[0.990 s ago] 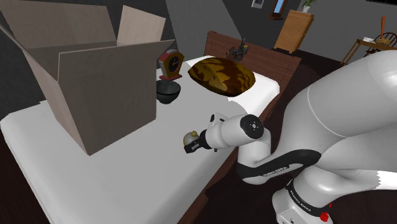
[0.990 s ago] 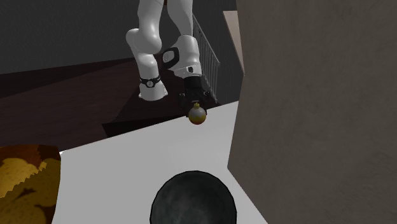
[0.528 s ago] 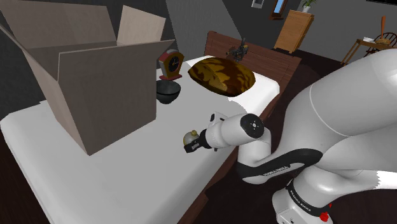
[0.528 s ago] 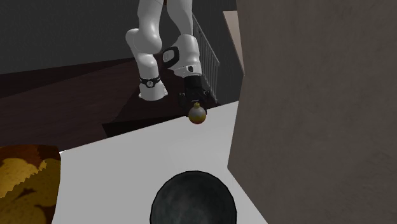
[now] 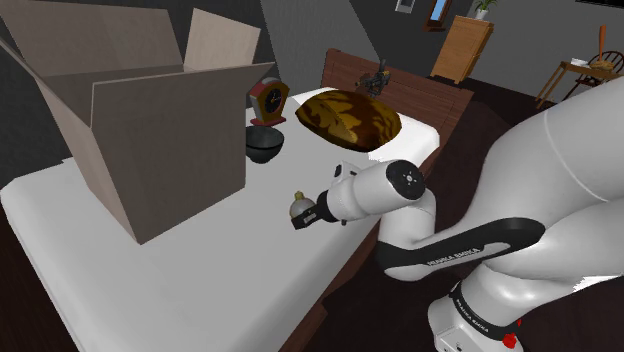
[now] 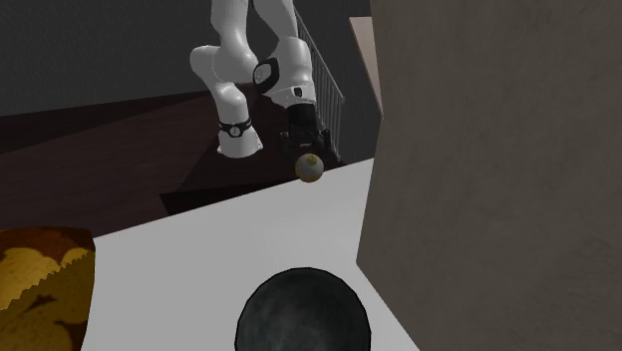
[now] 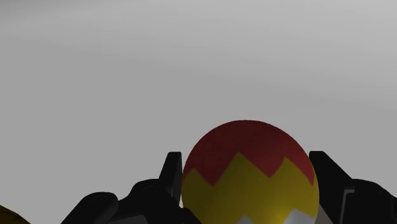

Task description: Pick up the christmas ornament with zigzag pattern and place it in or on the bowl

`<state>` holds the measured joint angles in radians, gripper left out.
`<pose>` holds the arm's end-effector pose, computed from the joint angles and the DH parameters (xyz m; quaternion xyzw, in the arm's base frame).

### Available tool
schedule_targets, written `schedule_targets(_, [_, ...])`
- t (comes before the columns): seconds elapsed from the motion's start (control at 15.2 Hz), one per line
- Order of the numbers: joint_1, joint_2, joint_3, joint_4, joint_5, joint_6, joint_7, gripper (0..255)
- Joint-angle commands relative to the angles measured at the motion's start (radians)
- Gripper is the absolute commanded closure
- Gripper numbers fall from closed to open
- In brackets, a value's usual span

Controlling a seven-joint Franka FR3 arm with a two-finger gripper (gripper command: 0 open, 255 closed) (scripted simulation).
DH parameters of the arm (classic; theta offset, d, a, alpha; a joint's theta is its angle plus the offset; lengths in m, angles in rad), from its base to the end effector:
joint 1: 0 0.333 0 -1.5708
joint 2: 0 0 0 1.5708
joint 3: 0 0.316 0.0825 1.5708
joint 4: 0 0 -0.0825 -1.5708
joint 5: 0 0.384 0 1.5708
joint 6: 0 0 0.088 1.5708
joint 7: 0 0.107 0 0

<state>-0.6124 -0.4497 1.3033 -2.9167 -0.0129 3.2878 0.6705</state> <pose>0.3143 0.2150 0.2779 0.9466 0.0556 0.3171 0.0160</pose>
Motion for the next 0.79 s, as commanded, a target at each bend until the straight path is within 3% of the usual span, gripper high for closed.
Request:
schedule_targets(0.0, [0.084, -0.005, -0.087, 0.000, 0.004, -0.037, -0.017, 255])
schedule_targets(0.4, [0.306, -0.045, -0.318, 0.007, 0.026, -0.152, -0.073, 255])
schedule_targets(0.73, [0.436, -0.094, -0.455, 0.021, 0.052, -0.248, -0.122, 255])
